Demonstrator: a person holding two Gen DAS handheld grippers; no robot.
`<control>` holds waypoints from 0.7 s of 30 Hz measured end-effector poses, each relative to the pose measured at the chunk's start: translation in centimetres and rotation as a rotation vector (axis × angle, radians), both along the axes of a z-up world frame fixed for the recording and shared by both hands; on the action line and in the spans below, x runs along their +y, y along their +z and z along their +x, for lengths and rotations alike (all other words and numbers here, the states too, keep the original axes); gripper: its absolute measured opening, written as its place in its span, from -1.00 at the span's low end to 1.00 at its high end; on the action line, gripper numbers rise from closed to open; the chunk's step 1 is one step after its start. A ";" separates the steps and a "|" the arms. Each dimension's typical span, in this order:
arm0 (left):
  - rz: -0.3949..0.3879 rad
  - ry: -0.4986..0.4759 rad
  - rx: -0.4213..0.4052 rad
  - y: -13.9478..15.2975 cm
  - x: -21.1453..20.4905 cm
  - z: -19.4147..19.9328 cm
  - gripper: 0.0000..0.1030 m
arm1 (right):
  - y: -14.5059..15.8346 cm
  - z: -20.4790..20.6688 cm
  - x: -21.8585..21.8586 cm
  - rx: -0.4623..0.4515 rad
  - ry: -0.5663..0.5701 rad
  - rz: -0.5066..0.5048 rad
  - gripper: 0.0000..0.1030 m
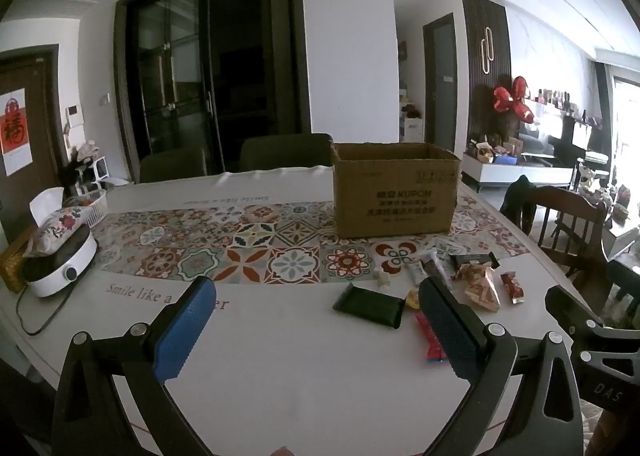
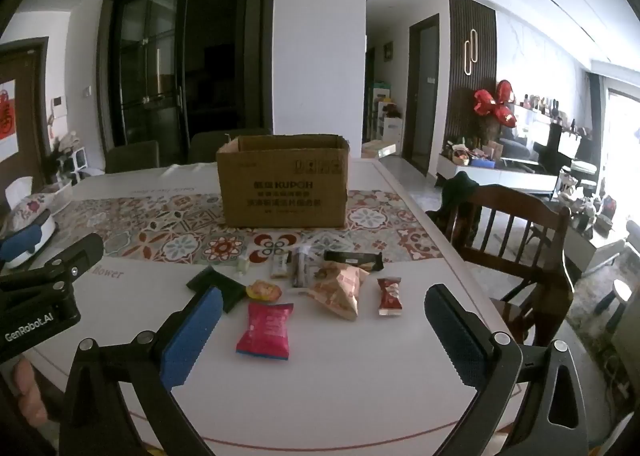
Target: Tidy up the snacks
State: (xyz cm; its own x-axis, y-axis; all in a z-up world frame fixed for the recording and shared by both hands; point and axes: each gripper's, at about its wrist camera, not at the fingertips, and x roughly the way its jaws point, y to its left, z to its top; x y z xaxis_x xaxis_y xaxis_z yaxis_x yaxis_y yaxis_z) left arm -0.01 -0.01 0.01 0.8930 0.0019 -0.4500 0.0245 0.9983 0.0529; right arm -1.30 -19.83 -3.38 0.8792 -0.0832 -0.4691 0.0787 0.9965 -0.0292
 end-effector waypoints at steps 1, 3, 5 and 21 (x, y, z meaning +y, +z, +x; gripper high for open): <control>-0.002 -0.003 -0.001 0.0 0.0 0.0 1.00 | 0.0 0.0 0.0 -0.001 0.000 0.001 0.99; -0.004 -0.009 -0.002 0.0 0.0 0.0 1.00 | 0.0 0.0 0.0 -0.008 0.001 0.005 0.99; -0.006 -0.013 -0.001 -0.1 -0.1 0.1 1.00 | 0.1 -0.1 0.0 -0.008 0.000 0.006 0.99; -0.008 -0.021 -0.021 0.4 0.0 -0.2 1.00 | 0.3 -0.3 0.0 -0.007 0.007 0.012 0.99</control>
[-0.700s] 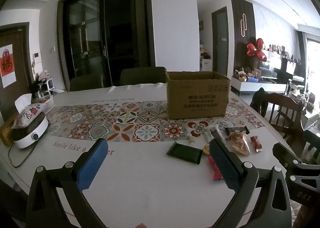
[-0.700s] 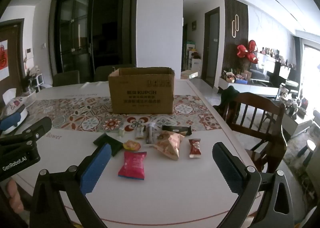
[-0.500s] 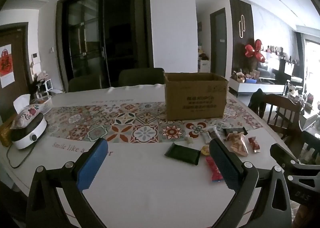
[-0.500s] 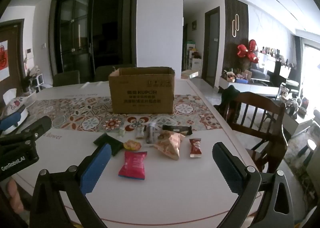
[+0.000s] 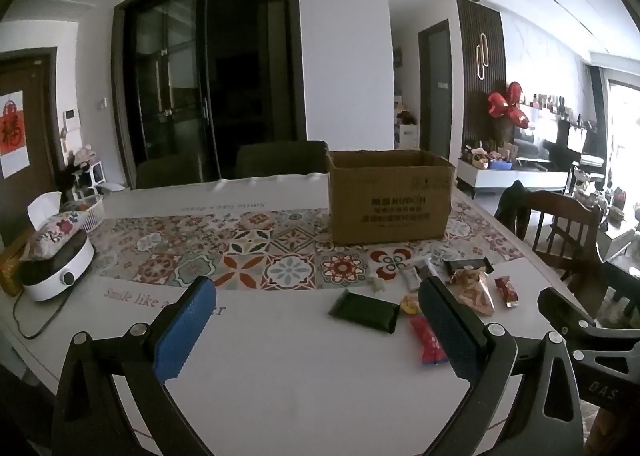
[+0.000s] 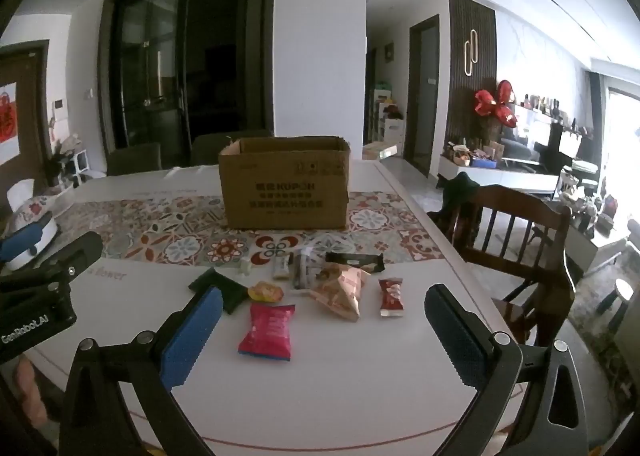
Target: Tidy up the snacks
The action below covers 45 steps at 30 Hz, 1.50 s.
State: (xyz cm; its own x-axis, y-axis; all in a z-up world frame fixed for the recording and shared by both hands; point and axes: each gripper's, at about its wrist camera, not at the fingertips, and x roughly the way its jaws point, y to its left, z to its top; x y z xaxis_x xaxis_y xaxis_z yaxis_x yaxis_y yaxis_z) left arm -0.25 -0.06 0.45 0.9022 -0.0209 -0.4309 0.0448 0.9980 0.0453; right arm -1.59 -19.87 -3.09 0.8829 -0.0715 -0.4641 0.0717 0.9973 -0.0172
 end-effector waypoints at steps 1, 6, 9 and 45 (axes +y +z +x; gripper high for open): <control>-0.001 -0.001 0.000 0.0 0.1 0.0 1.00 | 0.0 0.0 0.0 -0.001 0.000 0.000 0.99; -0.002 0.001 -0.001 0.1 0.1 0.0 1.00 | 0.0 0.1 -0.1 -0.001 -0.001 0.000 0.99; -0.002 0.001 -0.002 0.1 0.1 -0.1 1.00 | 0.0 0.0 -0.1 -0.001 0.000 0.000 0.99; 0.000 -0.001 -0.007 0.0 0.1 -0.2 1.00 | 0.0 -0.1 0.0 -0.004 -0.001 -0.001 0.99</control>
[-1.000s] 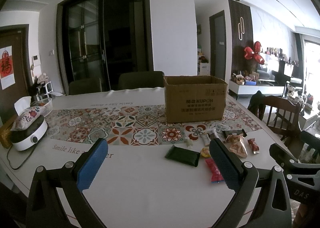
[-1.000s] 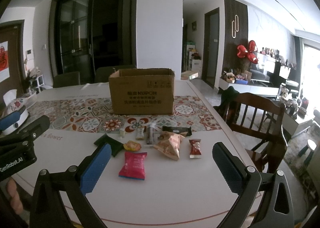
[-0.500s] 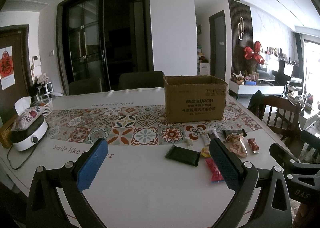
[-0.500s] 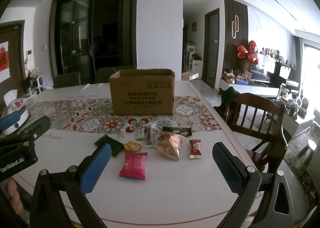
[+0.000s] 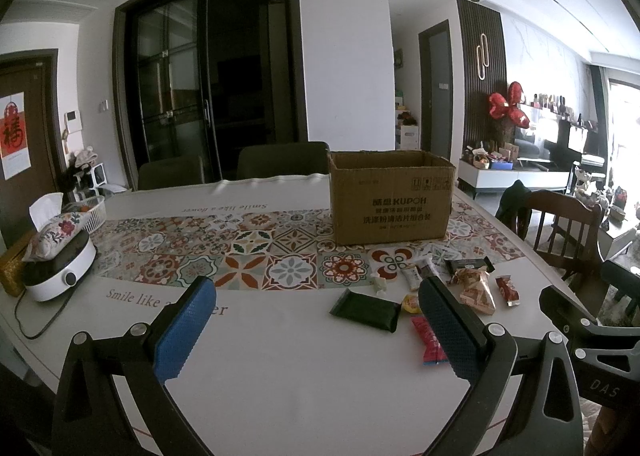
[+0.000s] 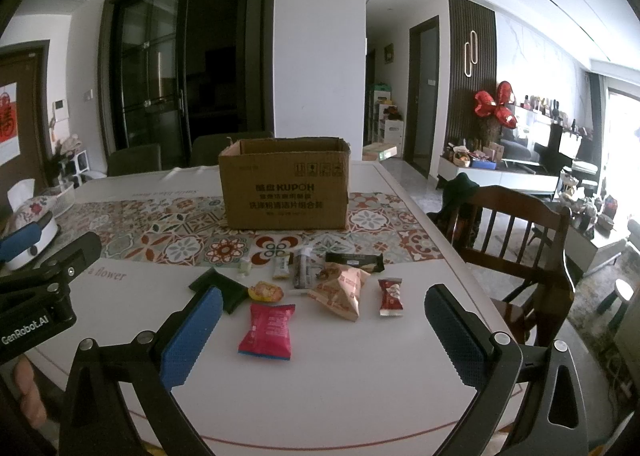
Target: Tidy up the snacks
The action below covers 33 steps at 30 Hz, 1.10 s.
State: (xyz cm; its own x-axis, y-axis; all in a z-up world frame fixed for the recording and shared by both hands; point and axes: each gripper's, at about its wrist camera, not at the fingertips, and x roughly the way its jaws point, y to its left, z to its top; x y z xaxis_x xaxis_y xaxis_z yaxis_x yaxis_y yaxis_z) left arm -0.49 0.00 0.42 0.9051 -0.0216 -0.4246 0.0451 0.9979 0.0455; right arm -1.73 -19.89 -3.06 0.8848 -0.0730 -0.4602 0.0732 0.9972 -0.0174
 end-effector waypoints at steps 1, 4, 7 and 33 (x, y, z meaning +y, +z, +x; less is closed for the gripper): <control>0.000 0.001 0.000 0.0 0.0 0.0 1.00 | 0.0 0.0 0.0 0.000 0.000 0.000 0.99; 0.000 0.001 -0.002 0.0 0.0 0.0 1.00 | 0.0 0.0 -0.1 0.001 0.000 0.000 0.99; 0.000 0.001 -0.001 0.0 0.0 0.0 1.00 | 0.0 0.0 0.0 0.000 0.000 0.000 0.99; 0.003 0.000 -0.004 0.3 0.2 -0.1 1.00 | -0.1 0.2 0.2 0.005 0.001 -0.002 0.99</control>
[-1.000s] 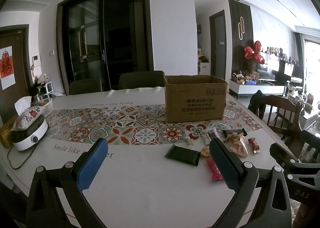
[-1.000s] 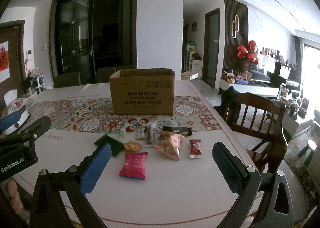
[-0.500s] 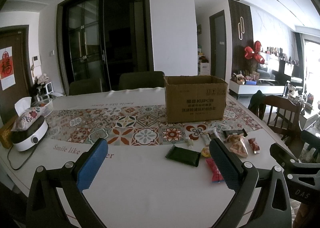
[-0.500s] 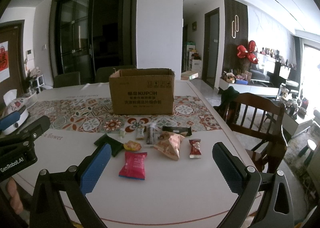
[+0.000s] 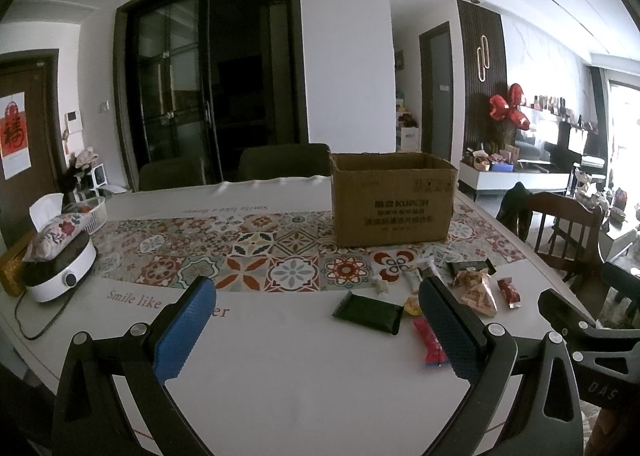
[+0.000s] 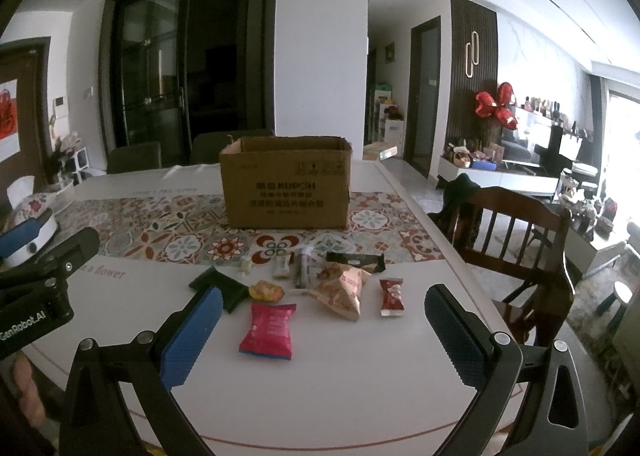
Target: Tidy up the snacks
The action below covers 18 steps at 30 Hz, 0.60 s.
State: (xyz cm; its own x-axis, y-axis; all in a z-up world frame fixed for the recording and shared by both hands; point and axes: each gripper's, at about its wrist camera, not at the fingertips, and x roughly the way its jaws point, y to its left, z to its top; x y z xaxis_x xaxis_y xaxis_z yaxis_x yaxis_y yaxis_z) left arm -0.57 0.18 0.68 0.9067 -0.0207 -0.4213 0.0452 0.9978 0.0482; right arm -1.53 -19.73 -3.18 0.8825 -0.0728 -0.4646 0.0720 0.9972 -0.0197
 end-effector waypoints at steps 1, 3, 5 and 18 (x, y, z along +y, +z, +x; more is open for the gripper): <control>0.001 -0.004 0.000 0.1 0.1 0.0 1.00 | 0.0 0.0 0.0 0.000 0.000 -0.001 0.99; 0.011 -0.014 -0.003 0.2 0.2 0.2 1.00 | 0.0 0.0 0.0 -0.002 0.001 -0.002 0.99; 0.018 -0.029 0.000 0.1 0.5 0.7 1.00 | 0.0 0.0 -0.1 -0.001 -0.006 -0.010 0.99; 0.158 -0.233 0.094 -4.7 0.4 6.1 1.00 | -2.9 5.3 2.2 0.167 0.039 -0.028 0.99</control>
State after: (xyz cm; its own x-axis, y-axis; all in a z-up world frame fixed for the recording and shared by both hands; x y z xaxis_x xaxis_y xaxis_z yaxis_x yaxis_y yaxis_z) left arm 5.53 0.62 -3.99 0.8419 -0.1514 -0.5180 0.2838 0.9406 0.1864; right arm 3.74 -17.52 -6.04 0.7954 -0.0552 -0.6035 0.0266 0.9981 -0.0562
